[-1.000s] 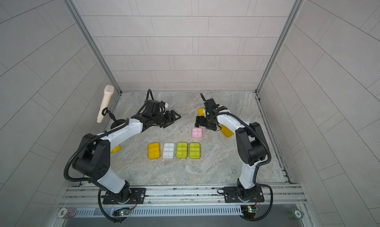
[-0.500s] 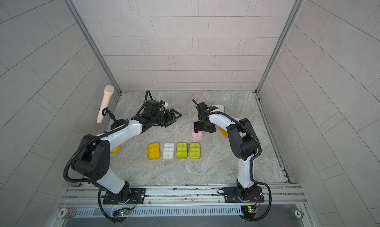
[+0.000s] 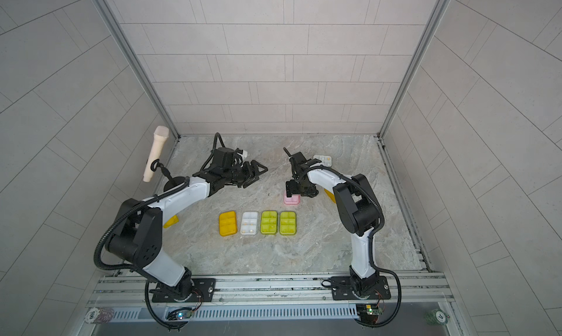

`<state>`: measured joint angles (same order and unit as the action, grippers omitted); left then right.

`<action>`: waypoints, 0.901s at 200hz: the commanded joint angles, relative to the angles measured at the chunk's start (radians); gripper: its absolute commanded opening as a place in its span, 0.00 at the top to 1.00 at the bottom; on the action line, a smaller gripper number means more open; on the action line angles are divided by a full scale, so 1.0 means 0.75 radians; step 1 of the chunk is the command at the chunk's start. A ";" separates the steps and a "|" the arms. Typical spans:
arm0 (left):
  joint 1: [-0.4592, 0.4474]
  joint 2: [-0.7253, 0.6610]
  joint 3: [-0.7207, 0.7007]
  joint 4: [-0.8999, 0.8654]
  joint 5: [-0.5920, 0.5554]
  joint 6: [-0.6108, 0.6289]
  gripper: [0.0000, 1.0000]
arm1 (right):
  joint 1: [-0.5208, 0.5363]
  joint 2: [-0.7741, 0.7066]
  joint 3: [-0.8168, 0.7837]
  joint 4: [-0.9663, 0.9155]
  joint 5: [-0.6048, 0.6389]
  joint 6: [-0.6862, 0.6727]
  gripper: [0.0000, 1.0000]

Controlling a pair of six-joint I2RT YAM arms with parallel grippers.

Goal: Close pillboxes
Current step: Close the lid on the pillbox, then move the pillbox to the center of the board.

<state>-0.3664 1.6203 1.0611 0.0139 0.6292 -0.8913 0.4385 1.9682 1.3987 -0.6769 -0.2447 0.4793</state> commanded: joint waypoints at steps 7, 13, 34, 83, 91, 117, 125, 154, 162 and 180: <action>0.020 -0.011 -0.019 0.039 0.015 -0.017 0.23 | 0.032 0.007 -0.013 0.031 -0.122 0.036 0.15; 0.022 -0.013 -0.020 0.041 0.016 -0.016 0.24 | 0.035 0.017 -0.006 0.024 -0.116 0.039 0.16; 0.028 -0.015 -0.019 0.040 0.020 -0.019 0.23 | 0.057 0.037 0.004 0.026 -0.097 0.048 0.22; 0.048 -0.015 -0.024 0.053 0.024 -0.029 0.23 | 0.169 0.106 0.100 0.030 -0.064 0.089 0.30; 0.050 -0.015 -0.025 0.053 0.023 -0.032 0.24 | 0.185 0.125 0.120 0.031 -0.057 0.091 0.30; 0.051 -0.015 -0.027 0.059 0.023 -0.035 0.24 | 0.234 0.185 0.180 0.047 -0.089 0.129 0.31; 0.051 -0.015 -0.027 0.060 0.026 -0.035 0.24 | 0.253 0.198 0.200 0.050 -0.097 0.141 0.31; 0.060 -0.013 -0.030 0.063 0.022 -0.037 0.24 | 0.299 0.223 0.266 0.066 -0.124 0.182 0.31; 0.063 -0.013 -0.030 0.062 0.021 -0.037 0.24 | 0.301 0.223 0.273 0.075 -0.139 0.192 0.31; 0.071 -0.015 -0.032 0.065 0.022 -0.040 0.24 | 0.302 0.225 0.289 0.086 -0.159 0.210 0.31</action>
<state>-0.3256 1.6203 1.0477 0.0330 0.6312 -0.9096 0.6575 2.1208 1.5913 -0.6128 -0.3412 0.6003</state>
